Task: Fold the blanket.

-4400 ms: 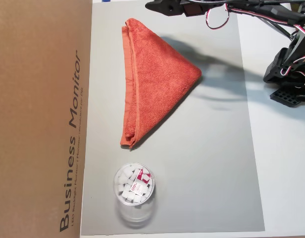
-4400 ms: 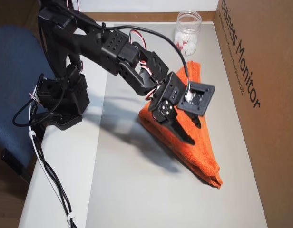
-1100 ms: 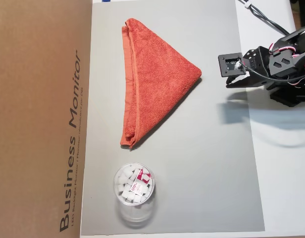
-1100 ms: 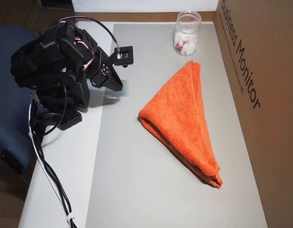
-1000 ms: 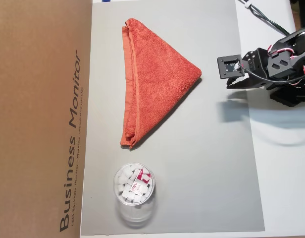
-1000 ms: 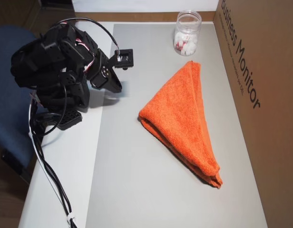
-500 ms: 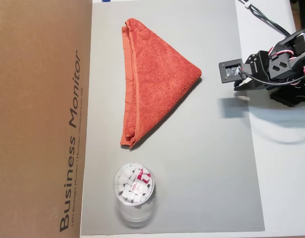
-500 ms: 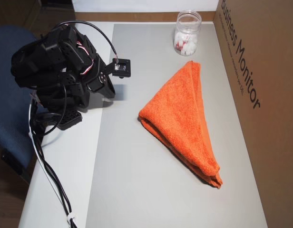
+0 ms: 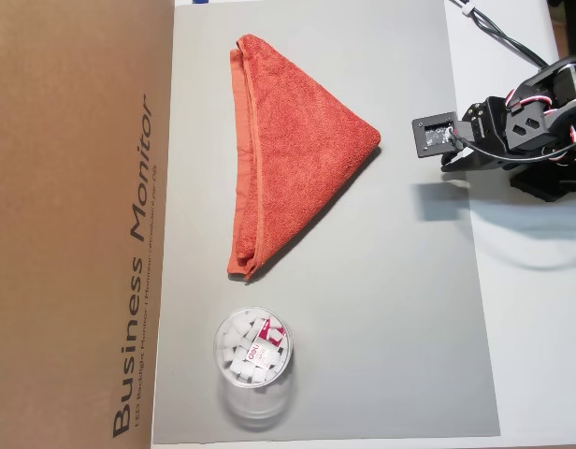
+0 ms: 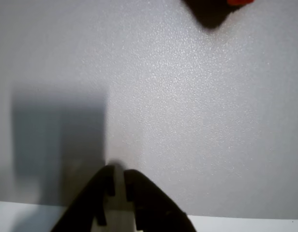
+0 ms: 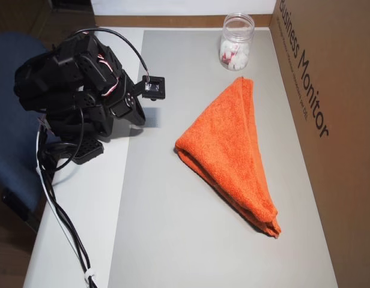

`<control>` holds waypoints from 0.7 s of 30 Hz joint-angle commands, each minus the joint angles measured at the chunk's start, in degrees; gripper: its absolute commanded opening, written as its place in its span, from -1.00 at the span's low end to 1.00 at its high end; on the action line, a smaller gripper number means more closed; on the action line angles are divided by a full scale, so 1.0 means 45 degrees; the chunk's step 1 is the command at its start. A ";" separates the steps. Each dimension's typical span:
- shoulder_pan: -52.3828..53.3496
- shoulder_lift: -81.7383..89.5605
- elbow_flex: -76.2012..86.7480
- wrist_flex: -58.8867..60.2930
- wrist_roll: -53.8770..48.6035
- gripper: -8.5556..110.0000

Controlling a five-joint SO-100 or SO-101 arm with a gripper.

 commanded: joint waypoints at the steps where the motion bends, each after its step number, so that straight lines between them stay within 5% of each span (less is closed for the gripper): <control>1: 0.0039 -0.0078 -0.0039 0.0000 0.0137 -0.86; 21: 0.0859 -0.0059 -0.0645 -0.0059 -0.0117 -0.86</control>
